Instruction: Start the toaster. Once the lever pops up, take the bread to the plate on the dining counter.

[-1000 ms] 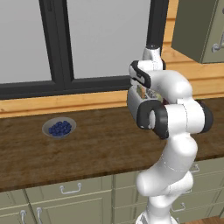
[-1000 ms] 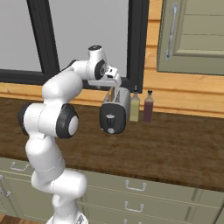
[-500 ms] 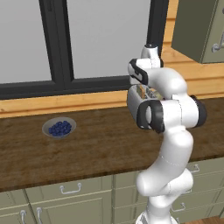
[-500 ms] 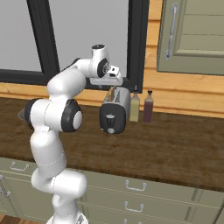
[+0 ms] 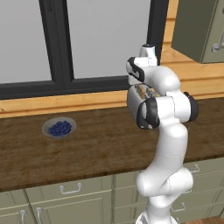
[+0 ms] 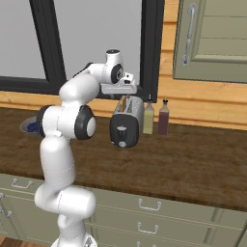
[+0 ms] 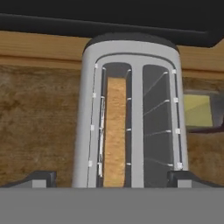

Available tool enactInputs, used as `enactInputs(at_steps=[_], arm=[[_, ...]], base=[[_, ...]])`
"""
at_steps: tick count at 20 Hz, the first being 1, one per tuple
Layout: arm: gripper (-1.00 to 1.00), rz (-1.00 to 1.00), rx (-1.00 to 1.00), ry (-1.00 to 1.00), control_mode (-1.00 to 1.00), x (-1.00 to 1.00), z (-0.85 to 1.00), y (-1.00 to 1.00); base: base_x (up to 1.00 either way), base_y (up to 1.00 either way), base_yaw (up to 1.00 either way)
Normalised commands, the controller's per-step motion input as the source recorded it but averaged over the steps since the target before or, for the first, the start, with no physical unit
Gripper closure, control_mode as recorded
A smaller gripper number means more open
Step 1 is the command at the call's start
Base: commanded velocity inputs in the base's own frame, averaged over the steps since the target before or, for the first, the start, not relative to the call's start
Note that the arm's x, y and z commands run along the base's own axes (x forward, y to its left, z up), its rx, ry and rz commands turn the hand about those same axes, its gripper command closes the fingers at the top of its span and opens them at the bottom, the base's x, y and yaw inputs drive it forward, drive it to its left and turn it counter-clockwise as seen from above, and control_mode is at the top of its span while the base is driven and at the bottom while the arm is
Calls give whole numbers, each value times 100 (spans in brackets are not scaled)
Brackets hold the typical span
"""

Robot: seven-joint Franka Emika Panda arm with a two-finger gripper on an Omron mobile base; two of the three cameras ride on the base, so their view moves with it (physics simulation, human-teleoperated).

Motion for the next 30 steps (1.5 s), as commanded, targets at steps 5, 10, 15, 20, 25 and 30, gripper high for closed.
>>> enactInputs(at_steps=[5, 10, 15, 20, 25, 30], arm=[[-100, 0, 0, 2, -100, 23, -22, 0], [-100, 0, 0, 0, -100, 0, -26, 0], [-100, 0, 0, 0, -100, 0, -15, 0], [-100, 0, 0, 0, -100, 0, -9, 0], [-100, 0, 0, 0, -100, 0, -2, 0], [-100, 0, 0, 0, -100, 0, -5, 0]], base=[[0, 0, 0], [0, 0, 0], [0, 0, 0], [0, 0, 0], [0, 0, 0], [0, 0, 0]])
